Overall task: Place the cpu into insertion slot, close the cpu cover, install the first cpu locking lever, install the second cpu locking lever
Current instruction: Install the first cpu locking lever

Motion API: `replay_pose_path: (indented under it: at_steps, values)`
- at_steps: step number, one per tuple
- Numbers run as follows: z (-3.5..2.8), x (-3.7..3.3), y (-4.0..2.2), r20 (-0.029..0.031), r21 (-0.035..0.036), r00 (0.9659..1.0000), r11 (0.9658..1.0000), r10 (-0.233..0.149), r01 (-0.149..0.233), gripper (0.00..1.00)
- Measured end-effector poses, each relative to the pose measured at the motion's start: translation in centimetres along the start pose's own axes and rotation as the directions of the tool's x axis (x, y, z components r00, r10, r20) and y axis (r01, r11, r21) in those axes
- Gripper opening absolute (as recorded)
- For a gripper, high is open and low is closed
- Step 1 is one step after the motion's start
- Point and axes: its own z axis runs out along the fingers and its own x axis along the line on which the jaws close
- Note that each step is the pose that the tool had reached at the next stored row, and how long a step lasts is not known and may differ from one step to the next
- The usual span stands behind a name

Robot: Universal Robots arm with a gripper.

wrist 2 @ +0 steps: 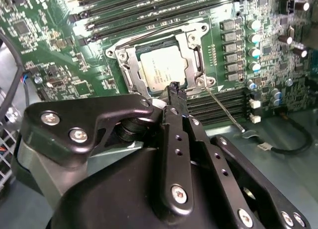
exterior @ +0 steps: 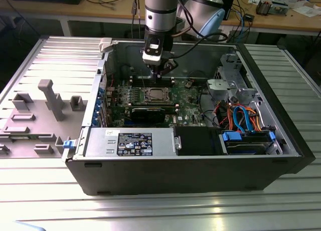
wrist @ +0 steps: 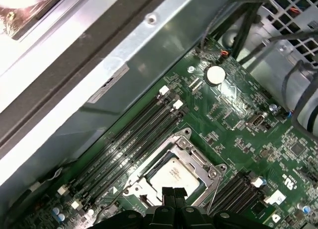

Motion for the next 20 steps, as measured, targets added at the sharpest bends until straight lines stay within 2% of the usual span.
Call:
replay_pose_path:
  at_steps: [4,9,11,12,15,19,20]
  values:
    - [0.02,0.00,0.00,-0.0003,-0.0008,0.9980,0.9980,-0.064,0.064,0.11]
    - [0.02,0.00,0.00,-0.0006,-0.0018,0.9914,0.9914,-0.131,0.131,0.11]
    - [0.03,0.00,0.00,-0.0008,-0.0025,0.9841,0.9841,-0.178,0.178,0.11]
    - [0.03,0.00,0.00,-0.0009,-0.0028,0.9820,0.9820,-0.189,0.189,0.11]
    - [0.04,0.00,0.00,-0.0010,-0.0034,0.9723,0.9723,-0.234,0.234,0.11]
    - [0.06,0.00,0.00,-0.0012,-0.0044,0.9562,0.9562,-0.293,0.293,0.11]
    - [0.06,0.00,0.00,-0.0013,-0.0046,0.9508,0.9508,-0.310,0.310,0.11]
